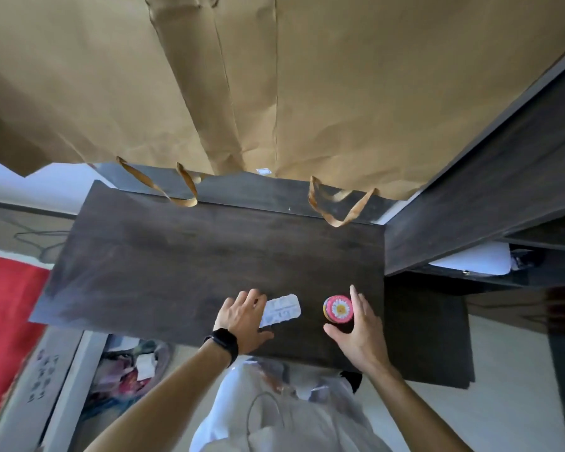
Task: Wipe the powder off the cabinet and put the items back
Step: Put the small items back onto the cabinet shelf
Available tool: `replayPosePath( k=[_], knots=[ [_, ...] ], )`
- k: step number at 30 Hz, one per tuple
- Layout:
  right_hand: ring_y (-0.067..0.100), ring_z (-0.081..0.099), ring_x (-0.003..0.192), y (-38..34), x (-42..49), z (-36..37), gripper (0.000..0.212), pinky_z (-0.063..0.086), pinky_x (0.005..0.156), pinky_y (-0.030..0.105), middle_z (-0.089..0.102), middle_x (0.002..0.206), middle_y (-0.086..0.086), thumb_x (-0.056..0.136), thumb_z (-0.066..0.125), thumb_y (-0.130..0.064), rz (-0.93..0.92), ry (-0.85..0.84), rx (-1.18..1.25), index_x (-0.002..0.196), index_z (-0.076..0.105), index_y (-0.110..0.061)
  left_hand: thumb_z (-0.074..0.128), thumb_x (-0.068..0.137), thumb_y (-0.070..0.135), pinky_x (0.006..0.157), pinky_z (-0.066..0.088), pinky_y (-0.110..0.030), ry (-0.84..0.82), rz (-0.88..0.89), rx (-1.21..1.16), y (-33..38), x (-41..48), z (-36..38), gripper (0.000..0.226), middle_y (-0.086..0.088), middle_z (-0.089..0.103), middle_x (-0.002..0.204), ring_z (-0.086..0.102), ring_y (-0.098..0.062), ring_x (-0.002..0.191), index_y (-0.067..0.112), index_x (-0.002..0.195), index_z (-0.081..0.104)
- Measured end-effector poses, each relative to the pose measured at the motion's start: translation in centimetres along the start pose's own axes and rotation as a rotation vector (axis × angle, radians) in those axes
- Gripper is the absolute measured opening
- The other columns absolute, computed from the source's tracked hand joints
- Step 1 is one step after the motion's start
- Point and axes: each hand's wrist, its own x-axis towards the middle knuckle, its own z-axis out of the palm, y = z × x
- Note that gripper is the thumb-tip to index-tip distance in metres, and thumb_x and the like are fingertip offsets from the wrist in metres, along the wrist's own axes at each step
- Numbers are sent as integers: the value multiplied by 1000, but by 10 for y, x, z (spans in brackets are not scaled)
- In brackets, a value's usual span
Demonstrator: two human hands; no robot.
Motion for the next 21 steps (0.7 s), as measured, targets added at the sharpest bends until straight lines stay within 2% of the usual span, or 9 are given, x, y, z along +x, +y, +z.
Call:
replayPosePath(
  k=[1, 3, 6, 9, 13, 18, 21],
  knots=[
    [30, 34, 144, -3, -1, -1, 107, 37, 114, 42, 21, 164, 6, 77, 81, -45, -14, 15, -47, 156, 9, -41, 61, 81, 59, 91, 44, -38, -13, 21, 15, 3, 1, 2, 67, 3, 45, 132, 47, -23, 119, 22, 134, 43],
    [30, 33, 145, -8, 0, -2, 106, 40, 111, 44, 14, 165, 3, 79, 80, -43, -77, 26, -87, 153, 4, -51, 57, 87, 46, 91, 44, -37, -7, 16, 19, 7, 4, 1, 54, 1, 46, 131, 47, -24, 118, 21, 133, 43],
    [21, 45, 136, -14, 1, -3, 81, 48, 102, 37, 30, 156, -4, 88, 72, -40, -131, -10, -157, 150, 21, -50, 57, 86, 36, 92, 45, -37, -29, 28, 17, 9, 9, -5, 45, 0, 48, 126, 49, -26, 114, 21, 128, 47],
    [14, 51, 127, -13, -2, -13, 64, 49, 99, 32, 45, 144, -7, 90, 71, -39, -102, 12, -98, 144, 37, -38, 58, 83, 37, 92, 45, -35, -52, 48, 2, 18, 15, -13, 47, 1, 50, 123, 51, -25, 111, 22, 127, 49],
    [14, 51, 128, 15, -26, -34, 65, 49, 100, 29, 47, 144, -4, 89, 72, -38, 3, 117, 54, 145, 39, -34, 56, 82, 42, 92, 45, -32, -28, 115, -30, 54, 28, -23, 51, 5, 51, 122, 54, -22, 111, 27, 130, 49],
    [14, 51, 128, 91, -56, -59, 65, 48, 101, 28, 49, 143, -3, 88, 74, -34, 181, 230, 170, 144, 43, -30, 52, 87, 48, 99, 41, -31, -51, 311, -4, 148, 54, -36, 53, 5, 51, 129, 52, -21, 118, 28, 136, 47],
    [13, 54, 123, 136, -64, -64, 61, 45, 94, 21, 52, 139, -4, 87, 75, -30, 241, 260, 199, 141, 46, -30, 51, 88, 48, 100, 38, -31, -57, 422, 49, 209, 71, -40, 52, 3, 51, 129, 52, -21, 117, 29, 136, 46]
  ],
)
